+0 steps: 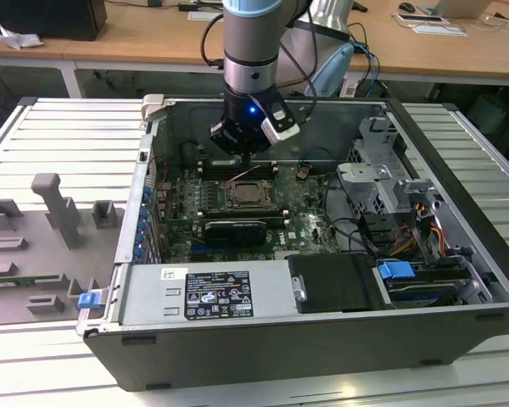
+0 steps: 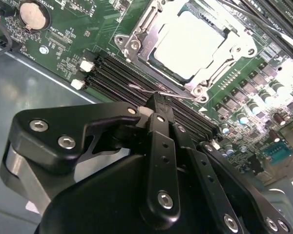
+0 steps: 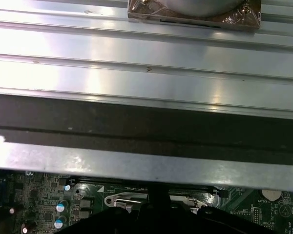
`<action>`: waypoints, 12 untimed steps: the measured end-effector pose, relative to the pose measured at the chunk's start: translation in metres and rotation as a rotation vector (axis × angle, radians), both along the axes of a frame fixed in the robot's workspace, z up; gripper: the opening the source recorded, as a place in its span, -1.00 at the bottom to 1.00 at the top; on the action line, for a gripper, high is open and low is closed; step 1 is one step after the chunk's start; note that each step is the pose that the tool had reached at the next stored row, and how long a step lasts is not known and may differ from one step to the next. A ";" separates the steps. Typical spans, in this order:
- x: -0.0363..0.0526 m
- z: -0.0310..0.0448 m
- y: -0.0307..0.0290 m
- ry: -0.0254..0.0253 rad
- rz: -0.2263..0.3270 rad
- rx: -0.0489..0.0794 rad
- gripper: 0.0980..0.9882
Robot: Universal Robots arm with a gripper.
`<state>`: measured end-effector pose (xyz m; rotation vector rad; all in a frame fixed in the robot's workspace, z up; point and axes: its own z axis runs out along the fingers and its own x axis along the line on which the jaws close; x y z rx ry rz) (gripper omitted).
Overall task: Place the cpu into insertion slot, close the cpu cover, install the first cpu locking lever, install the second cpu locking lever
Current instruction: 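Install the first cpu locking lever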
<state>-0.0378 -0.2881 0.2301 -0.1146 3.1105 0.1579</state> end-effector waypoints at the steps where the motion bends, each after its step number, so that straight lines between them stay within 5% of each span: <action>1: 0.0008 -0.0004 0.0000 -0.0001 0.000 0.000 -0.98; 12: 0.0132 -0.0090 0.0001 0.0006 -0.004 0.000 -0.98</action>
